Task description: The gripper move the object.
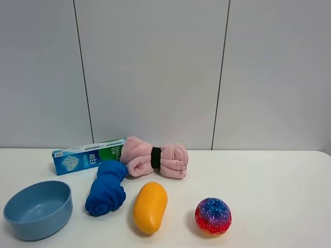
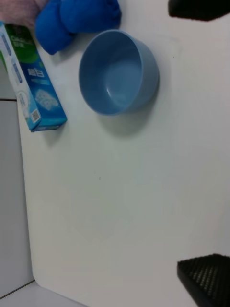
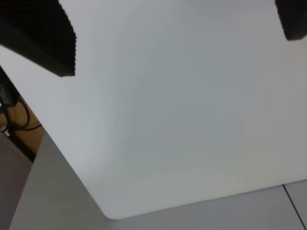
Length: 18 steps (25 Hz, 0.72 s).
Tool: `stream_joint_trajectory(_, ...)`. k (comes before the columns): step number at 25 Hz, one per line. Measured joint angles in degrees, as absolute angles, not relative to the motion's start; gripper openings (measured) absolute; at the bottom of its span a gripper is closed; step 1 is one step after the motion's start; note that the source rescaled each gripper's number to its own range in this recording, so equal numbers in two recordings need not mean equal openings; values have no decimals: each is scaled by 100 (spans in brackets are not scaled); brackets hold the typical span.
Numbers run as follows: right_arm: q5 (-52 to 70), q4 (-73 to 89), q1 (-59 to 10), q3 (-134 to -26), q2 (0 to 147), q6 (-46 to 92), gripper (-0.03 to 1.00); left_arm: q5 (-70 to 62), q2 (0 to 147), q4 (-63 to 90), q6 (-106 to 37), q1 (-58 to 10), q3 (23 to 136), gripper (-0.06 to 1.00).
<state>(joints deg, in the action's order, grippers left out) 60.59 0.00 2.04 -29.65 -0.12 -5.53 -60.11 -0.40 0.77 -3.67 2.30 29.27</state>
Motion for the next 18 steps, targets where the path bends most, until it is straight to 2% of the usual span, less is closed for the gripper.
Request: stream_joint_trajectory(18,6059,128,204,-2886,-12,-510,70,-6011,-40,77,-367,230,2927,100)
